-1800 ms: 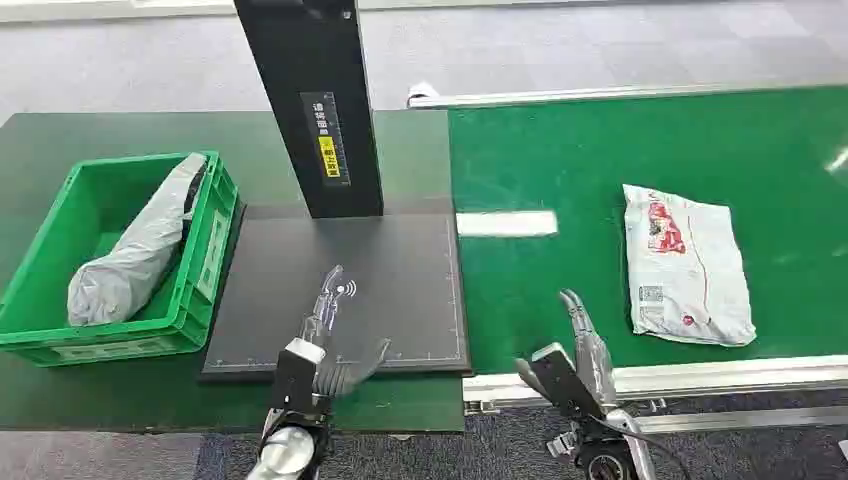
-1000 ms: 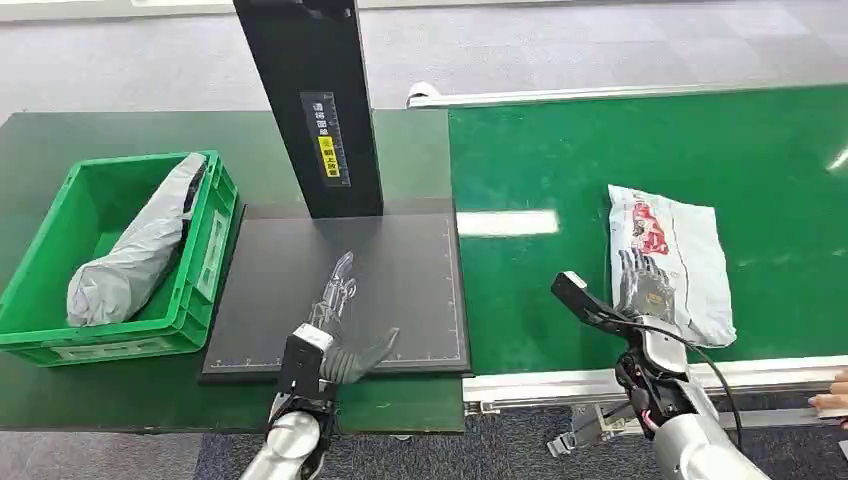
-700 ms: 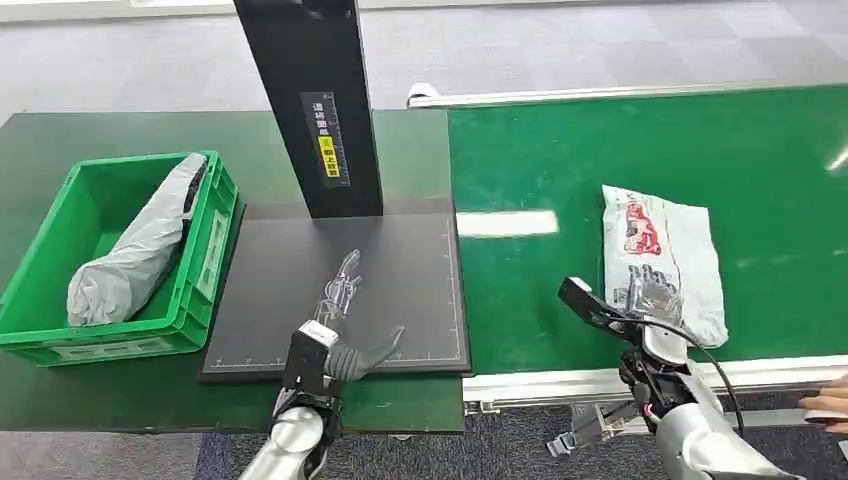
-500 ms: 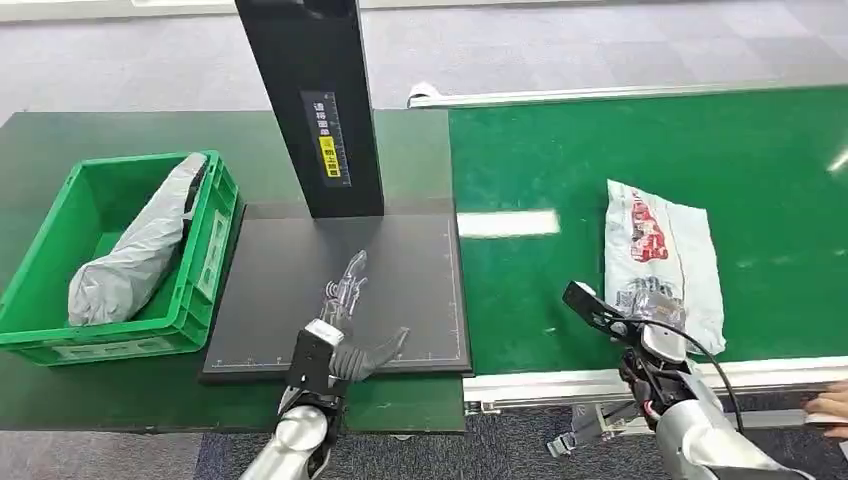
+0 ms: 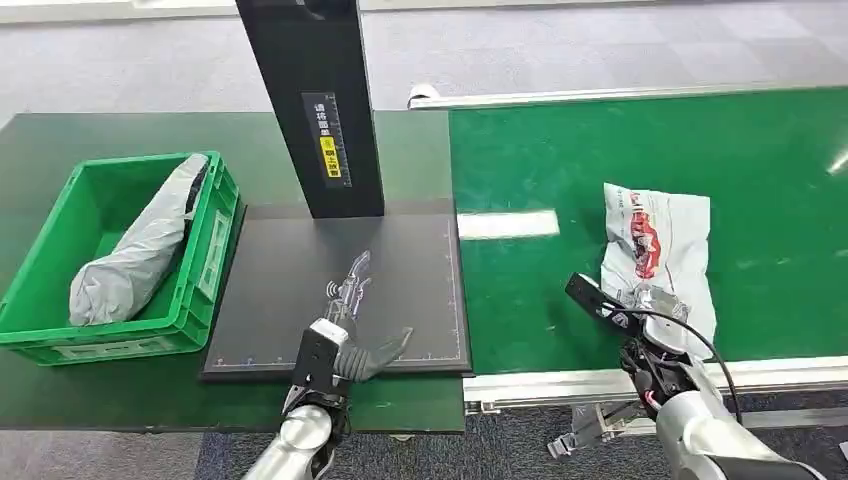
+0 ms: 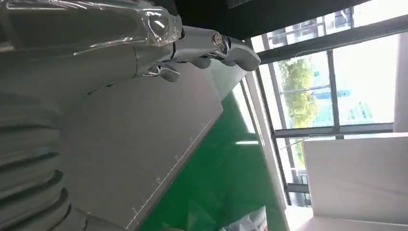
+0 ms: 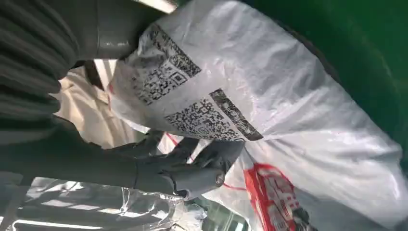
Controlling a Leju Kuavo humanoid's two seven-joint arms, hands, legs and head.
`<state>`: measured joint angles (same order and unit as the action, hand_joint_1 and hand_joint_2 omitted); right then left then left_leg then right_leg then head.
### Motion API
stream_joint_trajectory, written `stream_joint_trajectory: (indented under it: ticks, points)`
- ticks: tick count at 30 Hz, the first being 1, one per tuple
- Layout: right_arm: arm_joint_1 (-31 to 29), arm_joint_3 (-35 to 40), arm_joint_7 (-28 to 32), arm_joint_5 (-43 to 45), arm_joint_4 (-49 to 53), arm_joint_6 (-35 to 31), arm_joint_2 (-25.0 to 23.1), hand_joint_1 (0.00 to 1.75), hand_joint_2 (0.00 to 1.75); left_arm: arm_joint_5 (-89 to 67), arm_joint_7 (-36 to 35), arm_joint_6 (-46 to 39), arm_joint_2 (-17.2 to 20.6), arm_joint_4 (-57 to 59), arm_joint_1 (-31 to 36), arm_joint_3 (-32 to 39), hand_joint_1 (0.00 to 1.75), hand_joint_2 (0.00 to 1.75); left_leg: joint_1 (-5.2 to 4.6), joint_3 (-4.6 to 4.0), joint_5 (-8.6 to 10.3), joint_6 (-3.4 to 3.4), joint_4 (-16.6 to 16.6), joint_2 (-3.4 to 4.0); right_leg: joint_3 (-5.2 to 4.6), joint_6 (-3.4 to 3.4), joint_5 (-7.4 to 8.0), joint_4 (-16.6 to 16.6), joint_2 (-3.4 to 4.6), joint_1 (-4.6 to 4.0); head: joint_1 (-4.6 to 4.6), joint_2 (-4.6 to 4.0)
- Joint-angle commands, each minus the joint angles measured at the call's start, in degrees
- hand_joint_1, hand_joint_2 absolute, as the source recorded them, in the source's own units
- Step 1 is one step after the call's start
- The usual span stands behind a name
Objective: Moved the parcel from conveyor to table for the left to box.
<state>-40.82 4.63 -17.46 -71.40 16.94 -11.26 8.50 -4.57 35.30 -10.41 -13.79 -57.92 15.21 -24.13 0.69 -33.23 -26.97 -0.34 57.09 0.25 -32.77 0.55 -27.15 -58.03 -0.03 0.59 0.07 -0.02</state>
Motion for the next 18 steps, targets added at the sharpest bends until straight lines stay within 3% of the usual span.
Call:
stream_joint_trajectory:
  ticks: [1, 4, 10, 13, 14, 16, 18]
  points:
    - [0.38, -13.36, 15.14, 11.32, -1.73, -6.22, -4.60, 1.75, 1.75, 1.30, 0.85, -4.10, 2.52, 0.47, 1.30, -0.47, 0.00, 1.75, 0.00, 0.14, 0.02, 0.00, -0.14, 0.06, 0.10, -0.05, 0.04, 0.12, 0.09, -0.01, 0.00, 0.02]
    - [0.30, -13.35, 15.07, 11.30, -1.70, -6.18, -4.67, 1.75, 1.75, 1.31, 0.81, -4.11, 2.62, 0.29, 1.36, -0.38, 0.00, 1.75, 0.00, 0.10, 0.00, -0.01, -0.11, 0.31, -0.01, -0.07, 0.08, 0.07, 0.27, -0.01, -0.02, 0.00]
    - [0.44, -13.39, 15.18, 11.32, -1.69, -6.18, -4.53, 1.75, 1.75, 1.31, 0.65, -4.15, 2.52, 0.04, 1.16, -0.42, 0.00, 1.75, -0.01, 0.08, 0.01, 0.01, -0.10, 0.09, 0.02, -0.06, 0.05, 0.08, 0.09, -0.01, -0.02, 0.02]
    - [1.31, -25.23, 32.99, 27.58, 1.97, -3.06, -7.43, 1.75, 1.75, 1.26, 0.38, -5.23, 2.17, -2.04, 0.59, 1.30, 0.00, 1.75, -0.01, 0.06, 0.01, 0.01, -0.10, 0.10, 0.01, -0.06, 0.05, 0.08, 0.09, -0.01, -0.02, 0.00]
    - [2.75, -28.49, 41.01, 34.52, 5.56, 1.50, -9.15, 1.75, 1.75, 0.95, 0.19, -5.20, 2.16, -3.20, 0.37, 1.85, 0.00, 1.75, 0.02, 0.01, -0.02, -0.01, -0.04, 0.13, -0.04, -0.06, 0.04, 0.03, 0.13, -0.03, 0.00, 0.00]
    - [7.76, -27.69, 45.80, 42.98, 14.81, 6.84, -11.28, 1.75, 1.75, 0.04, -0.17, -5.07, 2.10, -4.08, 0.13, 2.71, 0.00, 1.75, 0.01, 0.02, 0.00, -0.01, -0.12, 0.21, -0.04, -0.09, 0.08, 0.09, 0.21, -0.03, 0.02, 0.00]
    - [17.43, -21.30, 43.12, 51.69, 34.25, 9.22, -13.11, 1.75, 1.75, -0.77, -0.16, -5.14, 2.18, -4.72, -0.06, 3.56, 0.00, 1.75, 0.03, 0.00, -0.01, -0.03, -0.13, 0.25, -0.06, -0.10, 0.07, 0.08, 0.22, -0.05, 0.00, 0.02]
